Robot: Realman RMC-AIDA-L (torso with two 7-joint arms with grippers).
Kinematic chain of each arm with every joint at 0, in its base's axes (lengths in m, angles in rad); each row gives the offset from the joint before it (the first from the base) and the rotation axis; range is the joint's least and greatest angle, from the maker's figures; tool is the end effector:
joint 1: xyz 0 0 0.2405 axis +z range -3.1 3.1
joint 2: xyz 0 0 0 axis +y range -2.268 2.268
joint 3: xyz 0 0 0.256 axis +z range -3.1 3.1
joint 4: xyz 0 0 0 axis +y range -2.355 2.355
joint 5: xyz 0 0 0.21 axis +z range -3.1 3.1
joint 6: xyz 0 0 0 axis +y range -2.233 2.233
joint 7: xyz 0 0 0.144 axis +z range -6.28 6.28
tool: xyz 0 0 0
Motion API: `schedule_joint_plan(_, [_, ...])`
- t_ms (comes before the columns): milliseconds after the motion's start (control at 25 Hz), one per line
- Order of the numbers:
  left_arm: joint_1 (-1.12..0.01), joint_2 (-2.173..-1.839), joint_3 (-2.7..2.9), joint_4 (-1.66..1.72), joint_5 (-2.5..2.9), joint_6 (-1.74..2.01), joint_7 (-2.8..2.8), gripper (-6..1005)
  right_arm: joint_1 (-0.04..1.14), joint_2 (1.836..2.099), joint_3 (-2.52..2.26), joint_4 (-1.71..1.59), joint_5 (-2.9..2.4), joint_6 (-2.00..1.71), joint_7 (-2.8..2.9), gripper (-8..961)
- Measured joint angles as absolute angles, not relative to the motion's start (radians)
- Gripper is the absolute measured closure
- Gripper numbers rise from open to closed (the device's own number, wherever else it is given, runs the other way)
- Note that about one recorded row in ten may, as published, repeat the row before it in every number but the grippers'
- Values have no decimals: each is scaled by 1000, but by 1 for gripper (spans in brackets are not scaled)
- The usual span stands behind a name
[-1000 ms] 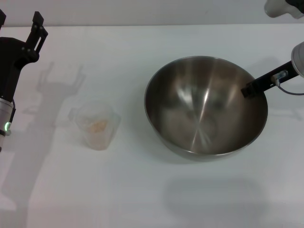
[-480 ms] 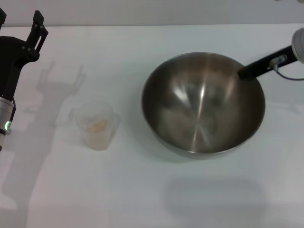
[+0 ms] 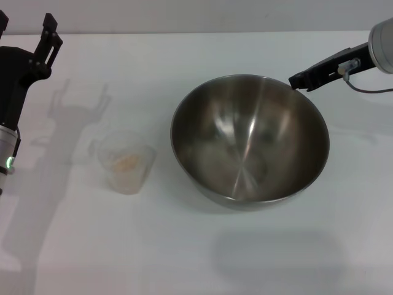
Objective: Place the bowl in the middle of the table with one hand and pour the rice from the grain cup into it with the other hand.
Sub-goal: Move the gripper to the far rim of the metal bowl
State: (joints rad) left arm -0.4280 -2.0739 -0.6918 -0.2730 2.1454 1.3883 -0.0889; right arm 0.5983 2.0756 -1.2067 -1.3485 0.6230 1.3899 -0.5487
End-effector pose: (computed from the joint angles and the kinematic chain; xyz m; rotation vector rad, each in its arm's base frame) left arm -0.2810 0.3254 -0.0091 -1.5366 -0.3662 -0.9396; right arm 0.1779 0.3884 0.0335 -2.4122 1.0258 -0.1059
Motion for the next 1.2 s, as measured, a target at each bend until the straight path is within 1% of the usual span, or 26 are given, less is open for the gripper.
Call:
schedule_joint_plan(240, [-426, -2073, -692, -273, 2146, 1388, -89, 189, 607, 2076, -1207, -1350, 600, 1396, -536, 903])
schedule_joint_plan(640, [-426, -2073, -692, -273, 2146, 1388, -89, 190, 627, 2074, -1218, -1376, 524, 1417, -503, 802])
schedule_joint_plan(840, [-424, -2074, -692, -273, 2146, 1388, -89, 191, 637, 2075, -1249, -1351, 494, 1421, -490, 568])
schedule_joint_plan(1200, [-422, -2074, -692, -273, 2146, 1388, -89, 192, 655, 2076, -1259, -1267, 500, 1405, -490, 530])
